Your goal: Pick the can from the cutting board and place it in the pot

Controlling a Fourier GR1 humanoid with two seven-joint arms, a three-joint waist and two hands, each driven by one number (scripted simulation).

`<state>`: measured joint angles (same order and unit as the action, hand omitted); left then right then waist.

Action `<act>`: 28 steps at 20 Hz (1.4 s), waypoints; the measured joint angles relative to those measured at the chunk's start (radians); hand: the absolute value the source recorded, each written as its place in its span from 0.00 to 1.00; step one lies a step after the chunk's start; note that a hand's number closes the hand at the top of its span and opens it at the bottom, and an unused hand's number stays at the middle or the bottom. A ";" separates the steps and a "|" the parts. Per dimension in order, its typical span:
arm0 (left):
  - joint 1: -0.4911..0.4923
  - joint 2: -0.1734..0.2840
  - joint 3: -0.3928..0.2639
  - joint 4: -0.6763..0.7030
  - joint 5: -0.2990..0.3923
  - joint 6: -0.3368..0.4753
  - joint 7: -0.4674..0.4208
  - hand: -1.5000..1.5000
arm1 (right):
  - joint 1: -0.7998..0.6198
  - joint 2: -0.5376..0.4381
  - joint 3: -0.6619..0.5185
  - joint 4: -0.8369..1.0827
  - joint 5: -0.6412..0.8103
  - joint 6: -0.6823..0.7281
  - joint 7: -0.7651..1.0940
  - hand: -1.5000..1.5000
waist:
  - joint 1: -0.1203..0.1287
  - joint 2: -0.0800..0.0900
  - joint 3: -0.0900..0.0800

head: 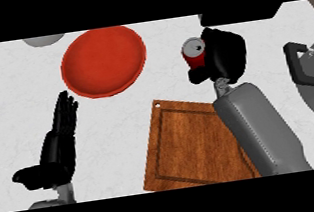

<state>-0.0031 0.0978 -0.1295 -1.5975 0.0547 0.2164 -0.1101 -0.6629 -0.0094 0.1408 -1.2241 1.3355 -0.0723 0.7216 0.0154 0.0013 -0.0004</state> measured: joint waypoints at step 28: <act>-0.031 -0.010 0.050 0.028 -0.012 -0.032 0.001 0.50 | 0.163 -0.343 -0.327 -0.256 0.003 0.077 0.024 1.00 | -0.018 -0.002 0.000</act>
<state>-0.0346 0.0880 -0.0796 -1.5697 0.0424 0.1846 -0.1087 -0.4994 -0.3528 -0.1857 -1.4803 1.3389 0.0043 0.7457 -0.0023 -0.0005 -0.0001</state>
